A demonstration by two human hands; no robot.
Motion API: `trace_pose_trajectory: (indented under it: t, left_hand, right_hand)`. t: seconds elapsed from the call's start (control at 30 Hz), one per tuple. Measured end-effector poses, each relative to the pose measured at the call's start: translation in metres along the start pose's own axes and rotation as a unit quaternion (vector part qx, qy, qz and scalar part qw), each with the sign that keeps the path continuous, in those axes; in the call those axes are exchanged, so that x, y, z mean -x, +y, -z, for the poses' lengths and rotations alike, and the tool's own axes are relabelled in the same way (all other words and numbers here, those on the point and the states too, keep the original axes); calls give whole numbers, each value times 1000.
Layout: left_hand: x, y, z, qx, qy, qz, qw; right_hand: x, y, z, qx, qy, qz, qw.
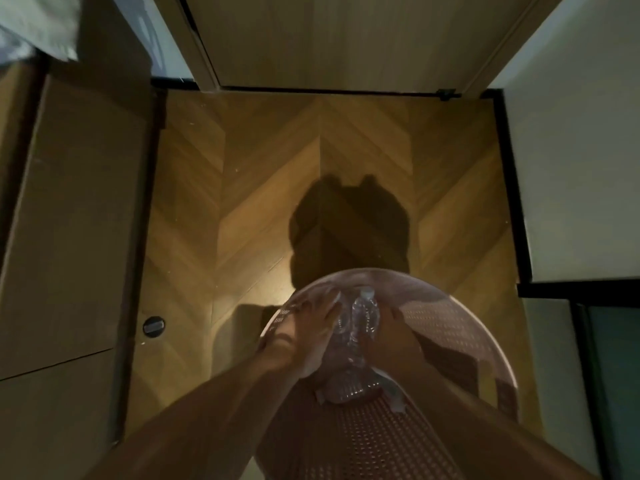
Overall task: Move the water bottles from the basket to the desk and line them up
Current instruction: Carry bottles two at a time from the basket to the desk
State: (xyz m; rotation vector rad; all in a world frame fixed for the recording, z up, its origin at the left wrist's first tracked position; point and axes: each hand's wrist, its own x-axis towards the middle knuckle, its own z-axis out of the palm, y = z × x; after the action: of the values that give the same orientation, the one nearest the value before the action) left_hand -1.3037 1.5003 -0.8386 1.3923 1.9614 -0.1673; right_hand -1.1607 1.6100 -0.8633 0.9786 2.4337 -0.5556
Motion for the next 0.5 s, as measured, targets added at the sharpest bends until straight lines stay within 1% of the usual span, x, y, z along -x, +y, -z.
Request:
trace_pose_trajectory:
  t: [0.03,0.07,0.1,0.13,0.2,0.27,0.3,0.37,0.4,0.47,0.5]
  left_hand:
    - [-11,-3,-1,4,8,-10,1000]
    - [-17,-4,-1,16,9,-9,1000]
    - [-27,-8,-10,-6,5,-20,1000]
    - [-29,-4,-7,-25,-21,-27,999]
    - [-35,-2,-12,-46,6,-40,998]
    - [-43,-3,-23,-52,32,-47,997]
    - [-49,-7,-36,-75,67,-59,993]
    - [-54,-9,-48,-114,100,-48,987]
    - [-56,-8,-51,-124,99,-50,986]
    - [-58,-4,-50,-147,90,-55,983]
    - [-57,-5,-50,-162,101,-59,980]
  right_hand:
    - [-8,-2,-13,-12,41,27,999]
    - [-21,6,-22,-85,30,-23,996]
    - [-32,3,-20,-91,40,-60,993]
    - [-39,0,-23,-115,20,-78,990]
    - [-58,4,-35,-165,10,-125,978]
    - [-67,-1,-34,-216,27,-168,961]
    - [-70,-4,-35,-227,35,-184,956]
    - [-73,-8,-41,-254,35,-231,939]
    - [-72,-9,-44,-252,28,-245,936]
    - [-73,-12,-44,-291,20,-292,911]
    - [-74,-12,-43,-306,22,-307,901]
